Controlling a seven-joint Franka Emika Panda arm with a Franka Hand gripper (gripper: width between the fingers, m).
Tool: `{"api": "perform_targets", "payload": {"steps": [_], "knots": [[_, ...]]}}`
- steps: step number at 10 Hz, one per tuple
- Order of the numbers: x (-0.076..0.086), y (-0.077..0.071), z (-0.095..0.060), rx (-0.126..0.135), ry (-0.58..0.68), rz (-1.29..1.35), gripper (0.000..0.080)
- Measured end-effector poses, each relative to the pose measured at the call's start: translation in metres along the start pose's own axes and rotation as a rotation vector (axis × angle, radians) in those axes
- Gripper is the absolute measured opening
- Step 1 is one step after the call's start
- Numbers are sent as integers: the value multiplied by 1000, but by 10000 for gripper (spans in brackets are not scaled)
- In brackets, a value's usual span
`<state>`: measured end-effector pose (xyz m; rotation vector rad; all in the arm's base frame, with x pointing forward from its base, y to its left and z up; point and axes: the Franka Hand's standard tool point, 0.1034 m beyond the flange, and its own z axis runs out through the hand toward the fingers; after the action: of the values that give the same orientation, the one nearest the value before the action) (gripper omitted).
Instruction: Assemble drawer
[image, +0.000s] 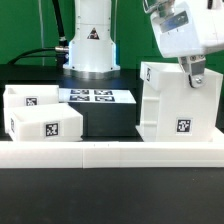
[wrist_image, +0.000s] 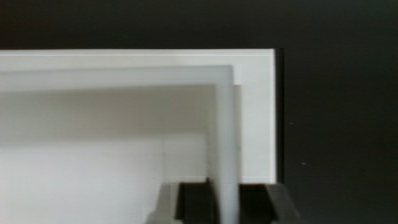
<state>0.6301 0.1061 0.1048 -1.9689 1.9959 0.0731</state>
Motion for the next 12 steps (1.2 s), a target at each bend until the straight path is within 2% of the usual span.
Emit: {"api": "perform_targets", "payload": {"steps": [3,5,6,7,8,9,10,11,12], "knots": [[1,-12,3,-1,-6,11,47],[2,-12,4,-1,-6,5,48],[2,-12,4,-1,-6,2,214],[2,-12,4,-1,-6,1,214],[2,-12,4,-1,-6,0,398],[2,-12,2,4,-5,-17,531],[2,-7,-1,4,-2,-86,531],[4,0,-7,1,-1,-150,633],[8,5,-20,8,-4,-224,645]]}}
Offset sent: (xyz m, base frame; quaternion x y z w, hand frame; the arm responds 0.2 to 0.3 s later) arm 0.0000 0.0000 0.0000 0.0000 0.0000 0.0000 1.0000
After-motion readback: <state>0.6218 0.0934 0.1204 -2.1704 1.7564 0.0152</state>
